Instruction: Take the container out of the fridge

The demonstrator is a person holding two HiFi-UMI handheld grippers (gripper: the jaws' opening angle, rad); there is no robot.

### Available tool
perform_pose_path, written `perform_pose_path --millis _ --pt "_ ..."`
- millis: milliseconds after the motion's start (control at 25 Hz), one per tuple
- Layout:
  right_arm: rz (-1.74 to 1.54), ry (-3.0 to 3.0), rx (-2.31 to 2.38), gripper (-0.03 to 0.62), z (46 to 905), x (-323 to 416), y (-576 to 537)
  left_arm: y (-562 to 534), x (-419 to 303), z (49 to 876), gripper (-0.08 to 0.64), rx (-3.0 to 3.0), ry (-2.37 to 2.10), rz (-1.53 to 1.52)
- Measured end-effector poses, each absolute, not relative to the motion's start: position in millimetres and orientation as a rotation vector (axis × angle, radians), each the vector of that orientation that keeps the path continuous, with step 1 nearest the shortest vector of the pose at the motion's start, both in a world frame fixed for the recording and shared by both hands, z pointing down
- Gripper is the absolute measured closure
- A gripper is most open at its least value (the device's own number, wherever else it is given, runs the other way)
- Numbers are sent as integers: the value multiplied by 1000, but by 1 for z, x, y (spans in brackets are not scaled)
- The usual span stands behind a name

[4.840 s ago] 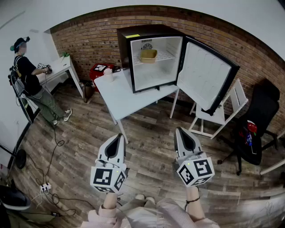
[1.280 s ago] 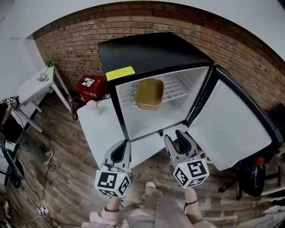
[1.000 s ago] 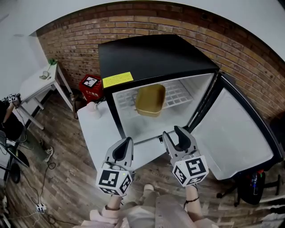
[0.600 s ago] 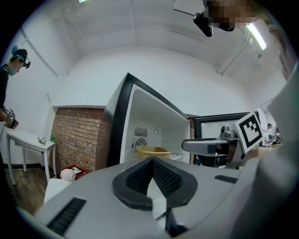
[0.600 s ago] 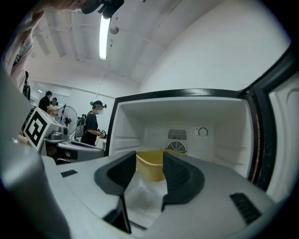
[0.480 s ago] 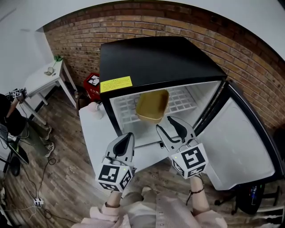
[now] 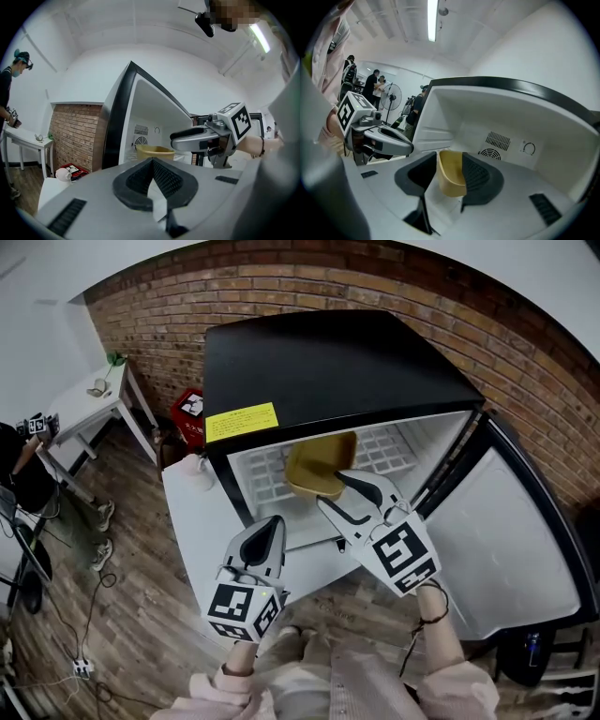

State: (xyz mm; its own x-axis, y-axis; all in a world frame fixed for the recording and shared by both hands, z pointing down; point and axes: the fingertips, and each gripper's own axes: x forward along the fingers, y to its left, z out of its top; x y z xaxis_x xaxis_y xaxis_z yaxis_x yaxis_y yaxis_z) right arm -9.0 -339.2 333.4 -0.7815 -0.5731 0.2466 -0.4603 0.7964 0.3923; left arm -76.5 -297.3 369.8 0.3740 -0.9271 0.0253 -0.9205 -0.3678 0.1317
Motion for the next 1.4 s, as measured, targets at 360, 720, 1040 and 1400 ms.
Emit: perform_pose_path --millis 360,720,1040,1400 --pt "-483 -2376 557 419 356 -25 -350 -310 -69 374 568 2542 -1585 -66" --pt "-516 -2194 420 420 380 -35 -348 -310 -70 375 568 2562 -1543 -68" --pt "-563 -2088 370 441 392 -35 -349 -310 -74 375 568 2563 -1541 -74" --pt "-630 -2019 356 540 395 -32 -350 -309 -74 373 568 2565 -1543 -83"
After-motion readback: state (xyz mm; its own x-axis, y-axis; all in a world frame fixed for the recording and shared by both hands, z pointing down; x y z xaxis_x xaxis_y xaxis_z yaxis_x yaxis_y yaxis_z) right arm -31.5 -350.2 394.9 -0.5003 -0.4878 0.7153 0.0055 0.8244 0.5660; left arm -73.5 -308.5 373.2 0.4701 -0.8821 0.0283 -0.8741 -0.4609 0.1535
